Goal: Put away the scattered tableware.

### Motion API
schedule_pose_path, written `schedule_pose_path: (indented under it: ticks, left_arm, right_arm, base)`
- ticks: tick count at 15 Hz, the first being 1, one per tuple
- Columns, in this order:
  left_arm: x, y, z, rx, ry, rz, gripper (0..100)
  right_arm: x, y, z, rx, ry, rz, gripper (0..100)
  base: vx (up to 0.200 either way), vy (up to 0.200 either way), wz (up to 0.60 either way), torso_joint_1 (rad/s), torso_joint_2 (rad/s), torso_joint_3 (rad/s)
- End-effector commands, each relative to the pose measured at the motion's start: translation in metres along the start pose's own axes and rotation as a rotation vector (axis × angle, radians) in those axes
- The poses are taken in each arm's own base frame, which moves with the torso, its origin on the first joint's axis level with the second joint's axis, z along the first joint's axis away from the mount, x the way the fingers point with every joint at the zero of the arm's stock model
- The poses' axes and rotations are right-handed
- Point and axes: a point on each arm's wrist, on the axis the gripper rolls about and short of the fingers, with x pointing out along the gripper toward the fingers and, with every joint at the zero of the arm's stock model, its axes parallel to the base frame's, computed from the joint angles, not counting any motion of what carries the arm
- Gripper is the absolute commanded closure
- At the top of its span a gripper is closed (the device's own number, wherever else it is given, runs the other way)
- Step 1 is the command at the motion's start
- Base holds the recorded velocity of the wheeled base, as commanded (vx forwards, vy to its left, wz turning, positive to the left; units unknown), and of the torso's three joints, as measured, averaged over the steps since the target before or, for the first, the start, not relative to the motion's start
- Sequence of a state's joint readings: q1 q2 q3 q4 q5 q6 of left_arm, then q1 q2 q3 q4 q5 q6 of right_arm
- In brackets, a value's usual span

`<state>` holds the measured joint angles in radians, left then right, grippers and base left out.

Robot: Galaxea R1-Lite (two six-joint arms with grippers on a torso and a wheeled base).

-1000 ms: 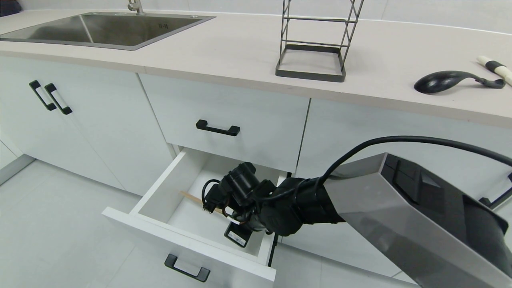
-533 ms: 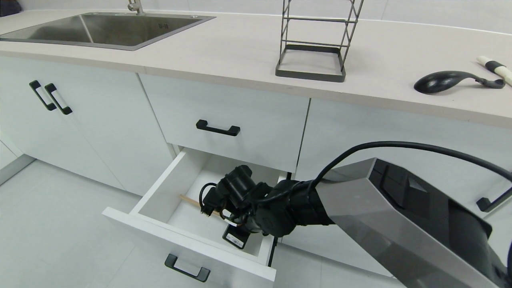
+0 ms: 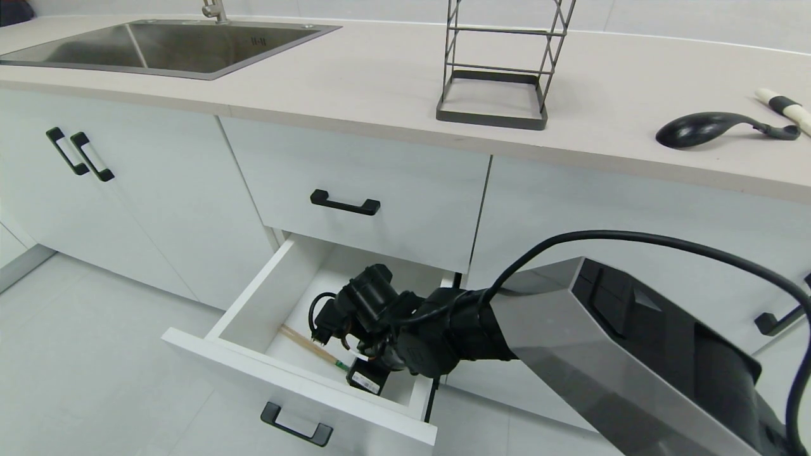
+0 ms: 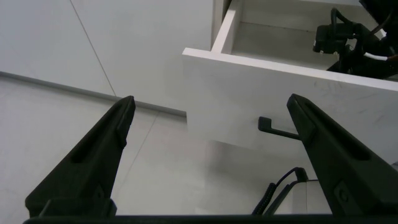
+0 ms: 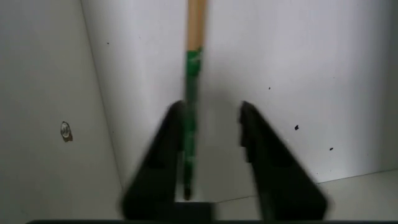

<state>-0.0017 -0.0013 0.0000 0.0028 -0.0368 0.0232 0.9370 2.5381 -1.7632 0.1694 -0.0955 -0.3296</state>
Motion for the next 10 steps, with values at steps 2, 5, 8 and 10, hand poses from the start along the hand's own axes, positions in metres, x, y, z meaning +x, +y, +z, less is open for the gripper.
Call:
schedule_pose_path:
  ticks: [2, 5, 8, 10]
  left_arm:
    - [0.000, 0.000, 0.000, 0.000, 0.002, 0.000, 0]
    - [0.000, 0.000, 0.000, 0.000, 0.002, 0.000, 0]
    - [0.000, 0.000, 0.000, 0.000, 0.002, 0.000, 0]
    - [0.000, 0.000, 0.000, 0.000, 0.000, 0.000, 0]
  right_arm:
    - [-0.019, 0.003, 0.013, -0.010, -0.044, -0.005, 0]
    - [-0.038, 0.006, 0.023, -0.019, -0.085, -0.007, 0]
    - [-0.061, 0.010, 0.036, -0.027, -0.139, -0.011, 0]
    - [-0.078, 0.006, 0.038, -0.022, -0.160, -0.019, 0]
  base:
    - [0.000, 0.000, 0.00, 0.000, 0.00, 0.000]
    - [0.000, 0.000, 0.00, 0.000, 0.00, 0.000]
    - [0.000, 0.000, 0.00, 0.000, 0.00, 0.000]
    - [0.000, 0.000, 0.00, 0.000, 0.00, 0.000]
